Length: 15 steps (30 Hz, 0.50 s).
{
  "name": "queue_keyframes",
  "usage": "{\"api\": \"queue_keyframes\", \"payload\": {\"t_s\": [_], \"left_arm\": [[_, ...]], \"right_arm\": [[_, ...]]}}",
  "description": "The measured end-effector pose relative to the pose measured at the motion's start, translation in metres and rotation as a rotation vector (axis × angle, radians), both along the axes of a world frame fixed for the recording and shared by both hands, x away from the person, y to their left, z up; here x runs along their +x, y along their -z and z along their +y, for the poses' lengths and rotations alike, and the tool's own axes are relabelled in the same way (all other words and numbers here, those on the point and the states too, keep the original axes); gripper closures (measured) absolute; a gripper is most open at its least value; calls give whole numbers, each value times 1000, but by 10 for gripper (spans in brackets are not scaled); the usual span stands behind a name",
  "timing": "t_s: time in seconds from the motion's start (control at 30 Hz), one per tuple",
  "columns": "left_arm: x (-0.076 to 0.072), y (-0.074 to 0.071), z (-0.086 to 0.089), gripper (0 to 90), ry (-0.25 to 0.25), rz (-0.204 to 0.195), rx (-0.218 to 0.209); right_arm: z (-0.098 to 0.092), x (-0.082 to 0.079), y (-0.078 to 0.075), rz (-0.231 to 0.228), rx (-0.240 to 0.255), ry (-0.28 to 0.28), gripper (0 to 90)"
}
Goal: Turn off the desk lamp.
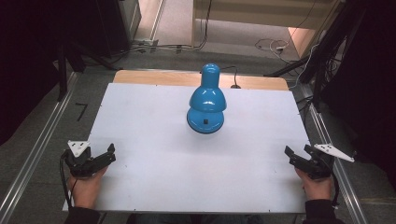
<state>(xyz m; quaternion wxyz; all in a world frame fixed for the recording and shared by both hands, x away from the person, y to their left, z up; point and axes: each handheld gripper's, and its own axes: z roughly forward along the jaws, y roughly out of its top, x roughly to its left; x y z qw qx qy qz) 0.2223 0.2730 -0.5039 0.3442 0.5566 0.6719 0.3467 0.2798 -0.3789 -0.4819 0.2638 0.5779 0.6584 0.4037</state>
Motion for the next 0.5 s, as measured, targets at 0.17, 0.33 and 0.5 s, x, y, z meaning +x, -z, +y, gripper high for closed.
{"api": "queue_keyframes", "payload": {"t_s": [0.17, 0.33, 0.5], "left_arm": [[0, 0, 0, 62, -1, 3, 1], [0, 0, 0, 61, 1, 7, 2], [0, 1, 1, 61, 0, 10, 2]], "right_arm": [[-5, -2, 1, 4, 0, 11, 156], [-9, -4, 1, -5, -16, 25, 156], [-18, -6, 1, 3, -5, 56, 156]]}}
